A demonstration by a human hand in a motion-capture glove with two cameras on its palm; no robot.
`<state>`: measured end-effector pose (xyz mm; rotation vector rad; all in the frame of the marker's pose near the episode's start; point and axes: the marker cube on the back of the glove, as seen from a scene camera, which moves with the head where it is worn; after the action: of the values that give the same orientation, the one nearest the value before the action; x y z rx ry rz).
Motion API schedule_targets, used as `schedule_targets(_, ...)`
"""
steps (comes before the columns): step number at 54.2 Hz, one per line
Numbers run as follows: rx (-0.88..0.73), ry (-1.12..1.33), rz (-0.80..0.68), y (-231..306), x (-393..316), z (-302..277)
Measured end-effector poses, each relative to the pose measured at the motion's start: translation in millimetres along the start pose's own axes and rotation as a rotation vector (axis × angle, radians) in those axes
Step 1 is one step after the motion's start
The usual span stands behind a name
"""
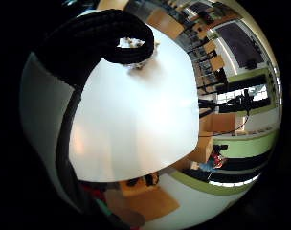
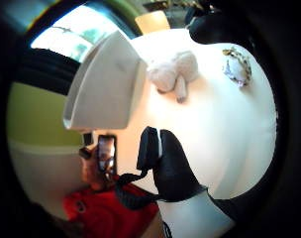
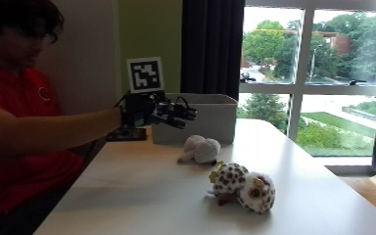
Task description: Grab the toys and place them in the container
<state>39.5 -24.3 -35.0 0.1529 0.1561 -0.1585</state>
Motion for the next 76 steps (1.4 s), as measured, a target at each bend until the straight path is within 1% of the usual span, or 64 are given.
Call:
schedule_targets(5,-0.029,-0.002,0.058,-25.9,-5.2,8.0)
schedule_targets(7,-0.044,0.032,0.051,-35.6,-6.0,14.2)
schedule_targets(10,-0.057,0.070,-0.003,-46.2,-7.6,23.1)
schedule_targets(16,-0.081,0.043,0.033,-77.4,-26.4,47.5)
schedule_targets(20,-0.105,-0.009,0.011,-86.6,-37.2,58.6)
schedule_targets(25,-0.162,-0.112,0.028,-101.5,-56.2,77.9)
schedule_targets(37,-0.313,-0.014,0.015,-110.7,-69.8,123.6)
schedule_targets(51,-0.218,-0.053,0.113,-122.4,-66.9,130.1)
schedule_targets(61,-0.124,-0.072,0.139,-127.8,-57.3,123.6)
schedule_targets(65,-0.074,-0.108,0.165,-130.1,-52.4,115.9)
schedule_targets(69,-0.042,-0.124,0.156,-133.5,-52.8,103.5)
schedule_targets(76,0.000,-0.144,0.144,-142.8,-56.8,64.7)
